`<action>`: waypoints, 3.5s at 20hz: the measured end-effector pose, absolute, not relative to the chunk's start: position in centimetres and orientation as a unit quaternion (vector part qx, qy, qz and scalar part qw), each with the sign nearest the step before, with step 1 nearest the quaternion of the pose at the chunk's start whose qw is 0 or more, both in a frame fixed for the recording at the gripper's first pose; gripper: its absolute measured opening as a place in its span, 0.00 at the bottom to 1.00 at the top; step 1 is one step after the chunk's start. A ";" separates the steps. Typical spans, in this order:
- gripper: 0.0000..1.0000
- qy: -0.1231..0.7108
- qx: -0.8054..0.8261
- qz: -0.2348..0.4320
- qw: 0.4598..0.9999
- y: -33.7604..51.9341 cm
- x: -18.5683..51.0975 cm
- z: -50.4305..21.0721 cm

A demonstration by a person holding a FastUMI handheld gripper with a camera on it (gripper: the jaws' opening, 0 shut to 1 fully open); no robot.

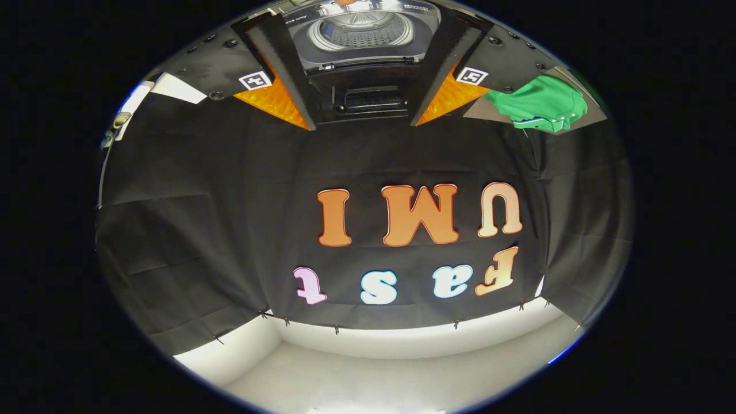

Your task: Put the clothes into the washing machine and then close the washing machine lid.

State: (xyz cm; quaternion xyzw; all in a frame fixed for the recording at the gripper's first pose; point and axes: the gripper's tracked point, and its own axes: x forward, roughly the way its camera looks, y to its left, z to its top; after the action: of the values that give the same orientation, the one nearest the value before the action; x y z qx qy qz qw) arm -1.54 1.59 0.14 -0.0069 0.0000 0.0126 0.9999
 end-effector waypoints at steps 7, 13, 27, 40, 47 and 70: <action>1.00 0.006 -0.009 0.049 0.999 7.5 -0.8 0.5; 1.00 0.029 0.024 0.120 0.992 15.1 -0.3 0.1; 1.00 0.108 0.001 0.216 0.970 30.3 0.1 -3.7; 1.00 0.218 -0.048 0.250 0.942 37.1 -0.8 -12.8; 0.99 0.258 -0.045 0.245 0.933 37.3 -0.1 -14.5; 0.11 0.291 0.012 0.311 0.905 38.6 -0.5 -15.0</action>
State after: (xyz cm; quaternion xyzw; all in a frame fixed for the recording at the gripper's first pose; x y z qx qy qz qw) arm -0.55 38.61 -15.02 0.0124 0.2907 0.3114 0.9047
